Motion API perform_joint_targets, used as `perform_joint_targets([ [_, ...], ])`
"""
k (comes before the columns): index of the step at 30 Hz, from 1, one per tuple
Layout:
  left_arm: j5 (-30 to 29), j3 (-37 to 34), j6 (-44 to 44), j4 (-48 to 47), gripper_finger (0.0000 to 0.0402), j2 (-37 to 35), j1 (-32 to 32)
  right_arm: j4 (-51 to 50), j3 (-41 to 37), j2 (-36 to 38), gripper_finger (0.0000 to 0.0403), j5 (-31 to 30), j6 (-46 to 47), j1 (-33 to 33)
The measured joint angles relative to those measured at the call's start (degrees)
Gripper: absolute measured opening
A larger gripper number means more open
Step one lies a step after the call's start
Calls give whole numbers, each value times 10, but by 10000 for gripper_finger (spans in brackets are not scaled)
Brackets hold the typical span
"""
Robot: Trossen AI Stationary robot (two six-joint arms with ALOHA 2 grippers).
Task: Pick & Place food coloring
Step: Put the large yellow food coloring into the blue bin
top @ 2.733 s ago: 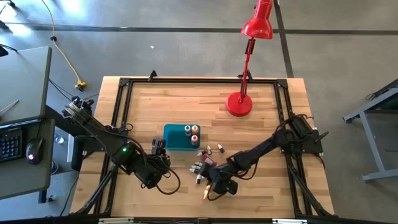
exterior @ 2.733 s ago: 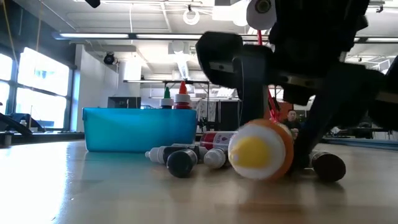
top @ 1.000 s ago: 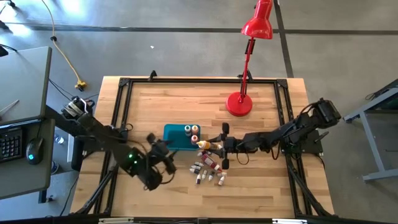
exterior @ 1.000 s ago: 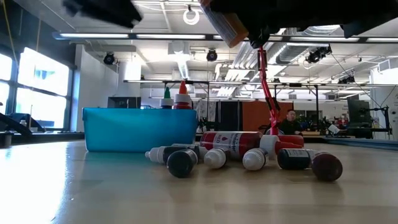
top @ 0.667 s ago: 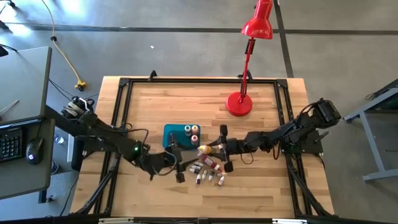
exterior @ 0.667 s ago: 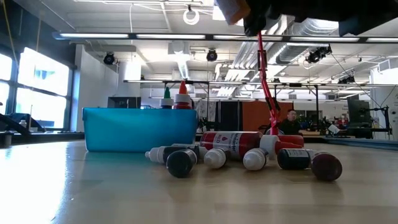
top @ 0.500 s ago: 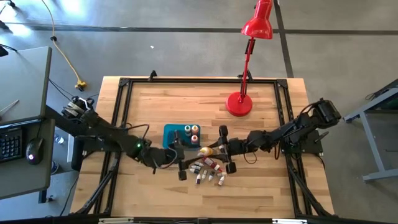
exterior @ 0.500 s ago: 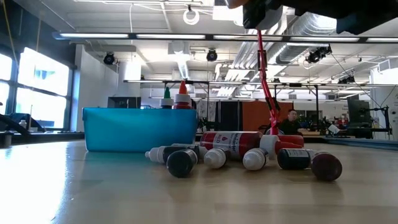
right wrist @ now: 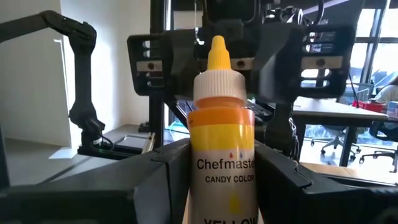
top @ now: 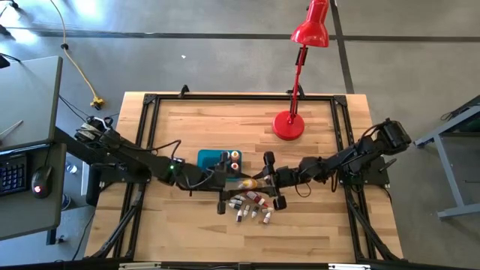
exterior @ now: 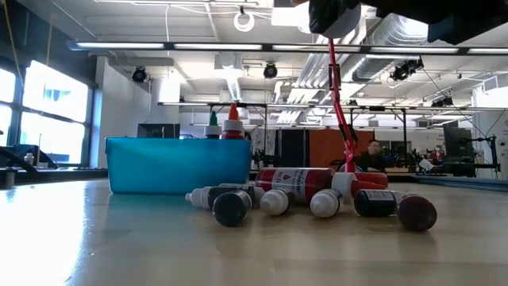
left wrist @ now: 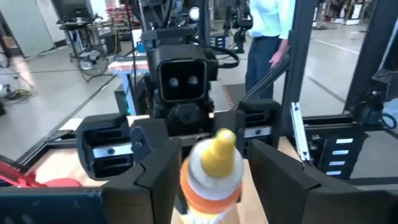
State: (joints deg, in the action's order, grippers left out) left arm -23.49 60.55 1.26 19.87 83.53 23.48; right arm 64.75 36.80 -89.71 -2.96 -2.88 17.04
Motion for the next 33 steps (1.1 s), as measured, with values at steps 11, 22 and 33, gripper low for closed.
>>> perform_joint_targets([
  [11,-12,1,16,1,97,0,1,23,-1,0,138,-9,-21,0],
  [22,-32,1,15,-3,90,0,2,8,-1,0,150,-14,-22,0],
  [33,-160,0,0,-82,90,-57,40,-132,0,0,212,-170,-36,0],
])
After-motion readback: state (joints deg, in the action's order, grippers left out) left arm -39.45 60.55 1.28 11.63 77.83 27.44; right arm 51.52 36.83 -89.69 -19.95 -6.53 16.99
